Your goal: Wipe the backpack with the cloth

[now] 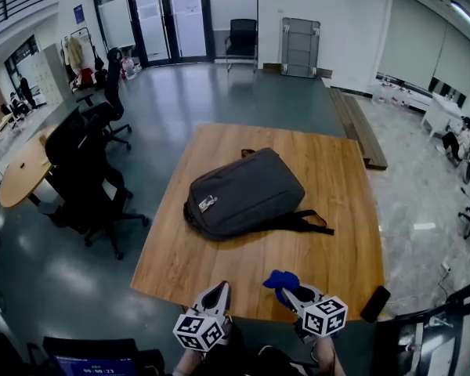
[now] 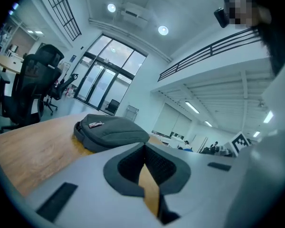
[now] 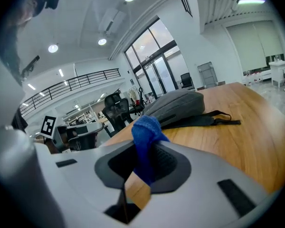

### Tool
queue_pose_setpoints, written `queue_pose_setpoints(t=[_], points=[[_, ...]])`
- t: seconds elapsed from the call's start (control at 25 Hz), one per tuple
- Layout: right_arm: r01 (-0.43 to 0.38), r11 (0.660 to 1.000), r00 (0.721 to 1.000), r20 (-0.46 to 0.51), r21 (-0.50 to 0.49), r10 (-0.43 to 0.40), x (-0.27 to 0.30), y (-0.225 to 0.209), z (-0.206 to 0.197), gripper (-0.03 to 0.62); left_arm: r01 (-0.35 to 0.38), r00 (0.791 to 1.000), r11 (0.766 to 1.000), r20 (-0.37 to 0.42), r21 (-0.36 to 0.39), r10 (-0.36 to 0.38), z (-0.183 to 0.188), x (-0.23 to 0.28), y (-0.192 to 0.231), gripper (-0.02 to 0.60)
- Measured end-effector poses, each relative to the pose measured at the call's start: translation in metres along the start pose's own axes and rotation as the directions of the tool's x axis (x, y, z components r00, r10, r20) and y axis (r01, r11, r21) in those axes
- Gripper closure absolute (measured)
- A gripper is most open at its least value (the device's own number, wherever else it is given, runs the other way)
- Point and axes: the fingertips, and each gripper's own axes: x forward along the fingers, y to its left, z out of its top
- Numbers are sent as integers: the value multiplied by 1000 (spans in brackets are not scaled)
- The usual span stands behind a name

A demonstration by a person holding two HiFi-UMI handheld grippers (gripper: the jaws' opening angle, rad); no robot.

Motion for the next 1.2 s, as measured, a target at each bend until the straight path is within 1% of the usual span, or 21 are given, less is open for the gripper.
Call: queue_pose_setpoints(t=[0.2, 0.36, 0.56, 0.68, 0.76, 0.88, 1.0, 1.08, 1.2], points=[[-55, 996, 998, 46, 67, 52, -57, 6, -21, 528, -25, 1000, 1000, -7, 14, 25, -33, -30, -51, 581], [-86, 995, 996, 37, 53, 84, -87, 17, -45, 528, -47, 999, 999, -16, 16, 48, -54, -55, -78, 581], [-144, 988, 989, 46, 56, 142, -103, 37, -63, 528, -60, 998, 997, -12, 46, 61, -63, -80, -100, 581], [-175, 982, 983, 67, 69, 170, -106, 49, -62, 528, -69, 997, 996, -15, 62, 70, -64, -91, -104, 581], [-178, 981, 982, 79, 73, 172, -107, 53, -60, 528, -64, 998, 996, -14, 67, 65, -62, -93, -106, 581], [-162, 984, 985, 80, 72, 156, -91, 65, -49, 528, -49, 999, 996, -13, 78, 50, -47, -95, -92, 581], [-141, 987, 987, 85, 79, 134, -70, 79, -33, 528, -27, 999, 993, -23, 112, 29, -28, -96, -72, 581], [-131, 988, 987, 100, 86, 122, -70, 77, -27, 528, -10, 999, 992, -32, 129, 14, -28, -93, -73, 581], [-114, 988, 989, 109, 106, 102, -74, 69, -29, 528, 2, 999, 991, -54, 134, 5, -38, -90, -77, 581]])
